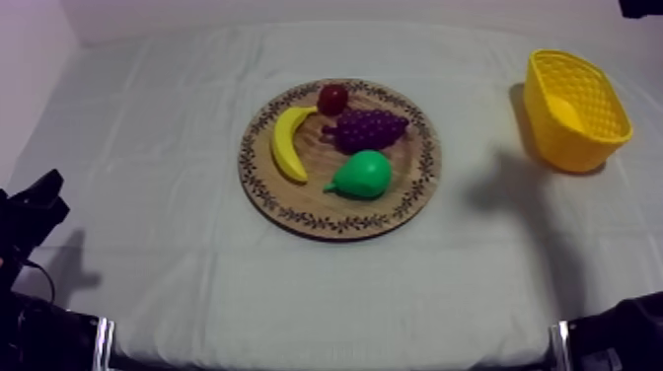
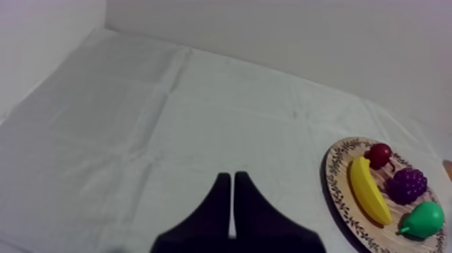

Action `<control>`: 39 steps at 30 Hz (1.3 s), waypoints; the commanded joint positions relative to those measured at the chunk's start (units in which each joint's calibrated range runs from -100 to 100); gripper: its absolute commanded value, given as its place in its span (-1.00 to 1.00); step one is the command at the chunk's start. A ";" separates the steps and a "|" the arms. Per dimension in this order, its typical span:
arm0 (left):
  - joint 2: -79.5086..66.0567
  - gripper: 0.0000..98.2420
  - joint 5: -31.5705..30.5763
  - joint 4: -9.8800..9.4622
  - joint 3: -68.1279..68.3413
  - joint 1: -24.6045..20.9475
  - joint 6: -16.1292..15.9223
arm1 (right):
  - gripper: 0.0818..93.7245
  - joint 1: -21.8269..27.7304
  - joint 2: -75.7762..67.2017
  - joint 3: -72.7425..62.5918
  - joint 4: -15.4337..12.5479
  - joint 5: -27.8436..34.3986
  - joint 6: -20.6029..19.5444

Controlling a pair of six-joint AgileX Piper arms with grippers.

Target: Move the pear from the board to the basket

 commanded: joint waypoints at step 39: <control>0.00 -1.00 -0.01 0.01 0.05 -0.01 0.01 | 0.72 -18.96 26.79 -11.52 4.63 12.98 6.32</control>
